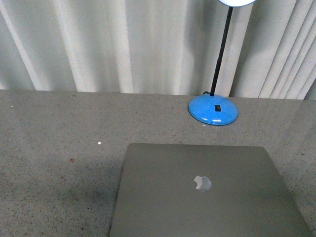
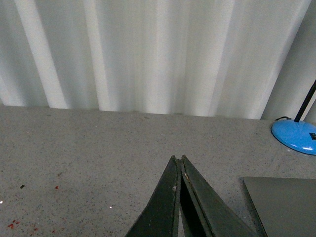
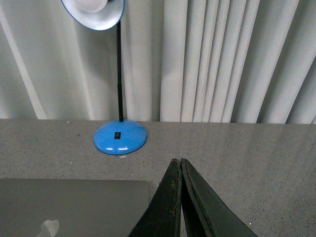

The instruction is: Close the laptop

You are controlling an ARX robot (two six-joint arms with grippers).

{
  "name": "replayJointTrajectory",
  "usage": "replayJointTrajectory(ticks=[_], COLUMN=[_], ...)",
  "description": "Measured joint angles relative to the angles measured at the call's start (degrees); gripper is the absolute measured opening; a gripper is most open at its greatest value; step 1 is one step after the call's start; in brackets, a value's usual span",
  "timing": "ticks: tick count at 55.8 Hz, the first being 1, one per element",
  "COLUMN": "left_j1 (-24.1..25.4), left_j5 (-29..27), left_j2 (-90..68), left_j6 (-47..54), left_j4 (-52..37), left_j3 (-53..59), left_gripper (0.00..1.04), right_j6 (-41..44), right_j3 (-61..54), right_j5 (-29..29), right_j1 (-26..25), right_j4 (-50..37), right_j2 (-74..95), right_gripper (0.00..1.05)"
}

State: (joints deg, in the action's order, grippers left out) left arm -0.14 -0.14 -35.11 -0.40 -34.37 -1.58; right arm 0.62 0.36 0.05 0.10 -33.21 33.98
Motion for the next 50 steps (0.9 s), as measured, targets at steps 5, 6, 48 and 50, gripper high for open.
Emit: replayJointTrajectory(ticks=[5,6,48,50], left_j1=[0.0,0.0,0.0,0.0], left_j5=[0.02,0.02,0.02,0.02], left_j2=[4.46,5.18,23.45,23.87], left_j6=[0.0,0.0,0.0,0.0], left_j4=[4.11,4.76,22.51,22.91], left_j3=[0.02,0.02,0.04,0.04], left_gripper=[0.04,0.04,0.04,0.04], right_j6=[0.0,0.0,0.0,0.0], right_j3=[-0.02,-0.02,-0.02,-0.02], right_j5=[0.02,0.02,0.0,0.0], right_j1=[0.0,0.0,0.0,0.0], right_j4=[4.04,4.68,21.81,22.32], right_j2=[-4.39,-5.07,-22.73,-23.28], right_gripper=[0.03,0.03,0.03,0.03])
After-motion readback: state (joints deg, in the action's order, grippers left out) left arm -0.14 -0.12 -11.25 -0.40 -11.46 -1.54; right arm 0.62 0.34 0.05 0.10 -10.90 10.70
